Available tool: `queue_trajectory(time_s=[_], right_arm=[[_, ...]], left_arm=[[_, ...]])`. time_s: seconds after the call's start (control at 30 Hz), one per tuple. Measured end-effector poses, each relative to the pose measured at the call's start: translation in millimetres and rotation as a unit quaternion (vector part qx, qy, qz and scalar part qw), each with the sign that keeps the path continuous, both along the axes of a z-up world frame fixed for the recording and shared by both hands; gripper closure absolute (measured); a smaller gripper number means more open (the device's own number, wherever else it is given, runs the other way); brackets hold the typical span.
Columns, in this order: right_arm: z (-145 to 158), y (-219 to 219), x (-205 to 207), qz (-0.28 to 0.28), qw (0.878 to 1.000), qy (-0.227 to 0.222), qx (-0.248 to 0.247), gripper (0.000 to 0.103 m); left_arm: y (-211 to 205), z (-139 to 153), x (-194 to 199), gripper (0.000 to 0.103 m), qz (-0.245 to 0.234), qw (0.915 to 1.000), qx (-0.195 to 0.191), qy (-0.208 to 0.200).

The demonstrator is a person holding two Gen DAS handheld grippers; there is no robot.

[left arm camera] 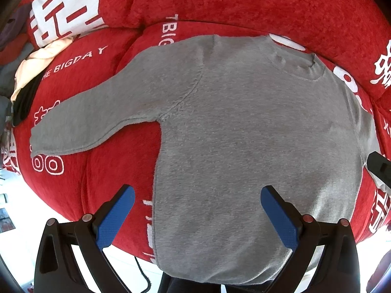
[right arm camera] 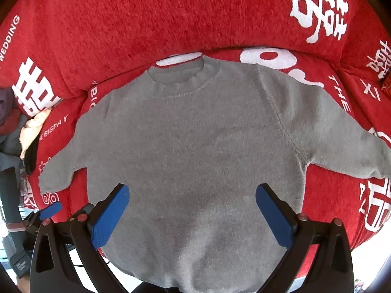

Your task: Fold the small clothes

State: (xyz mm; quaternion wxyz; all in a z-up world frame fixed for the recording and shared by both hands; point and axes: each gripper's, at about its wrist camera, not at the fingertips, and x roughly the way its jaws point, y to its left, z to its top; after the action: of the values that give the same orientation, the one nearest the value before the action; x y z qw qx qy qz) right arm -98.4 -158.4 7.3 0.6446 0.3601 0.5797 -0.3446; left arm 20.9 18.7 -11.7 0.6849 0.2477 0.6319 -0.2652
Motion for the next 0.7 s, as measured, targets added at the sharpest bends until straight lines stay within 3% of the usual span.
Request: queue_trajectory(time_s=[0.1,0.33,0.7], right_arm=[[-1.7,0.9,-1.5,-0.007,1.0,0.002,0.003,0.0],[-4.8,3.9,-1.4,-0.018,1.0,-0.003,0.013,0.0],[-7.3,15.3,12.4,-0.004,1.0,-0.003,0.016,0.0]], left_arm=[[2.7,2.4,2.8,0.0,0.004,0.9998,-0.007,-0.018],[11.9,5.4,10.7,0.0,0.016,0.9994,-0.023,-0.019],[34.8,0.9,28.6,0.0,0.056,0.9969,-0.045,0.033]])
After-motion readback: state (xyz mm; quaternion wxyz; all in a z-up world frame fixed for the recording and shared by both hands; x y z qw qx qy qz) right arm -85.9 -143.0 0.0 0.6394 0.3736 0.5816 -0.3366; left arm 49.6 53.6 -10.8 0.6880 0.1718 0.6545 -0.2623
